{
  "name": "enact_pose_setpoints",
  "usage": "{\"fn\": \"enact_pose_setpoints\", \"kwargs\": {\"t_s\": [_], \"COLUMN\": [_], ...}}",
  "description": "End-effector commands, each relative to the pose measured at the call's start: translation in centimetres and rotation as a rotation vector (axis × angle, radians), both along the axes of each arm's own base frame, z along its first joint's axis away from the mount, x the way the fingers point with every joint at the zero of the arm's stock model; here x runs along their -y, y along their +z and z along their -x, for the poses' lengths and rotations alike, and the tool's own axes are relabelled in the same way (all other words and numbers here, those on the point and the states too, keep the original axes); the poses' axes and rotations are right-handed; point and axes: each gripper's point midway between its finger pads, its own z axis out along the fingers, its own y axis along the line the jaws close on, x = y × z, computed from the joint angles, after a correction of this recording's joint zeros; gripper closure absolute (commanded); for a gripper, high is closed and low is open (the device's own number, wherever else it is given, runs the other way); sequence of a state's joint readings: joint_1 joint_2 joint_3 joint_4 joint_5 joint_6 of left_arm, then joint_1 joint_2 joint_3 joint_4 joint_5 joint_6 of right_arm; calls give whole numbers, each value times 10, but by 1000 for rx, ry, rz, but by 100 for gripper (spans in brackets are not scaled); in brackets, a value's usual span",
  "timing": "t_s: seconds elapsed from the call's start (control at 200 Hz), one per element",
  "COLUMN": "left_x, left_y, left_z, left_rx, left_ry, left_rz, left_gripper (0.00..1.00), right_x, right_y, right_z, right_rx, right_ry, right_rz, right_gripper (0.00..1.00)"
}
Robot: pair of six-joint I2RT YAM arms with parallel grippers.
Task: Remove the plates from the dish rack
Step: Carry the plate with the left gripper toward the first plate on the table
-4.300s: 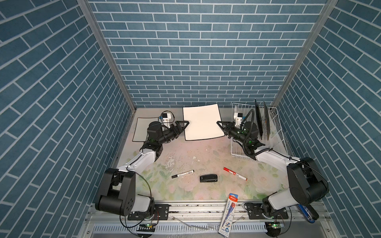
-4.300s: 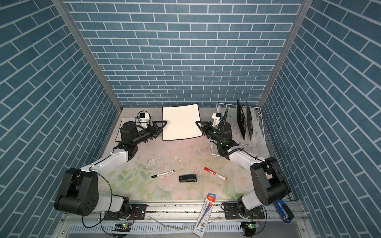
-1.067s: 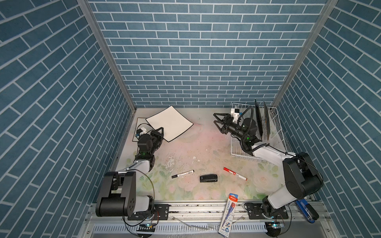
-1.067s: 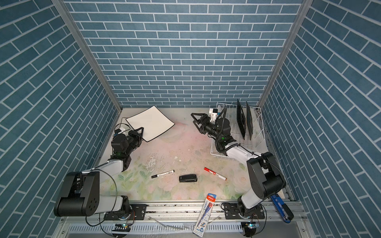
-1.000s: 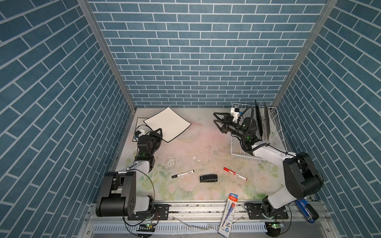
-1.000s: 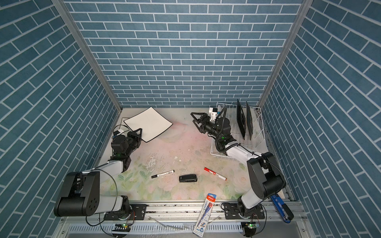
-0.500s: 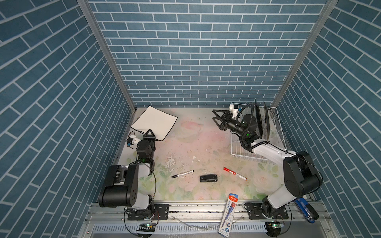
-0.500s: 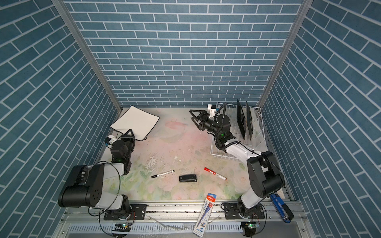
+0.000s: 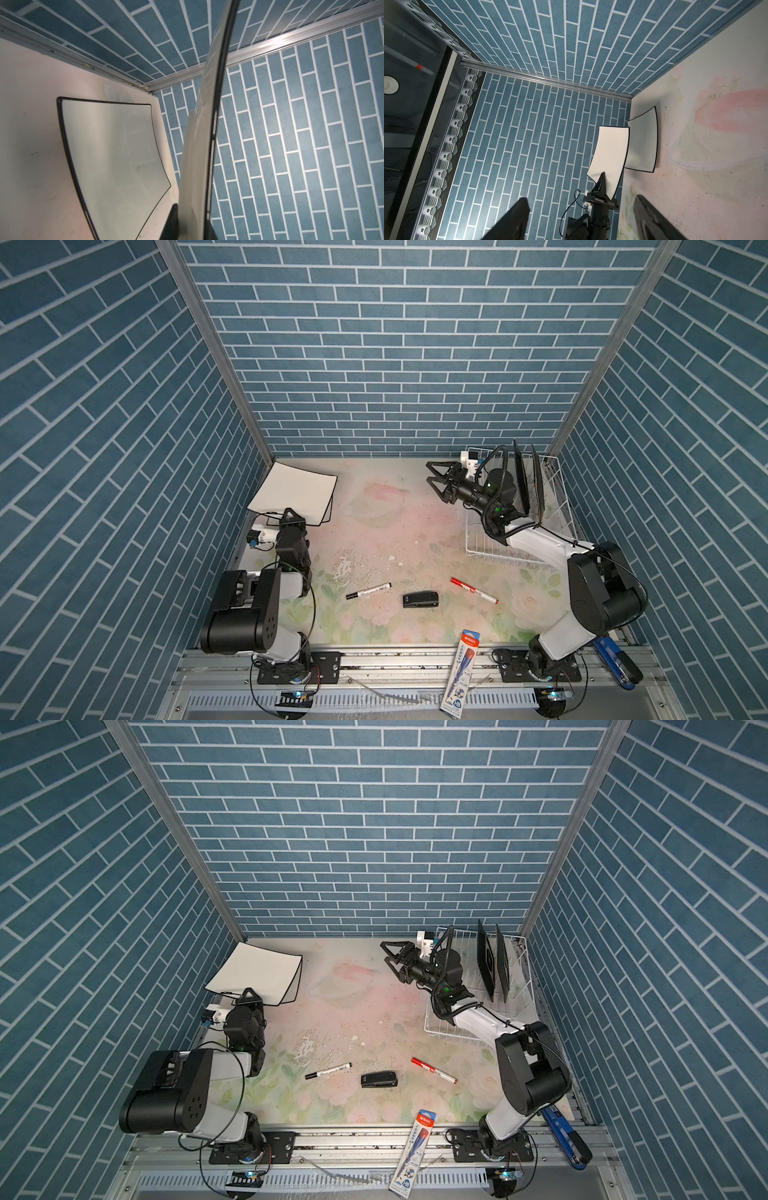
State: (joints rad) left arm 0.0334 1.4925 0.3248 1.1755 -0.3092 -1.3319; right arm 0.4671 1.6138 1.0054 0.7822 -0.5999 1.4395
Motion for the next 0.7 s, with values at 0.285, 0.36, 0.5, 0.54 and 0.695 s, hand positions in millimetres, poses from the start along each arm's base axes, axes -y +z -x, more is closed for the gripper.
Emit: {"fn": "enact_pose_setpoints", "kwargs": {"t_s": [0.285,0.36,0.5,0.54,0.695], "left_x": [-16,-18,-23,-24,-27], "left_y": [48,46,41,40,29], "left_z": [-17,-21,-29,-31,-39], "left_rx": [238,234,227,226,220], "left_ry": [74,77,71,71,74], "left_rz": [64,65,69,76,112], "left_gripper": [100,100,100,100,100], "right_x": [-5,-6,-8,-9,-14], "right_y": [17,17,16,16,14], "right_z": [-7,-8,-12,-13,-19], "right_rx": [47,45,40,37,32], "right_ry": [15,17,21,22,29], "right_rz": [-4,-3,0,3,3], "right_gripper": [20,20,20,20,20]}}
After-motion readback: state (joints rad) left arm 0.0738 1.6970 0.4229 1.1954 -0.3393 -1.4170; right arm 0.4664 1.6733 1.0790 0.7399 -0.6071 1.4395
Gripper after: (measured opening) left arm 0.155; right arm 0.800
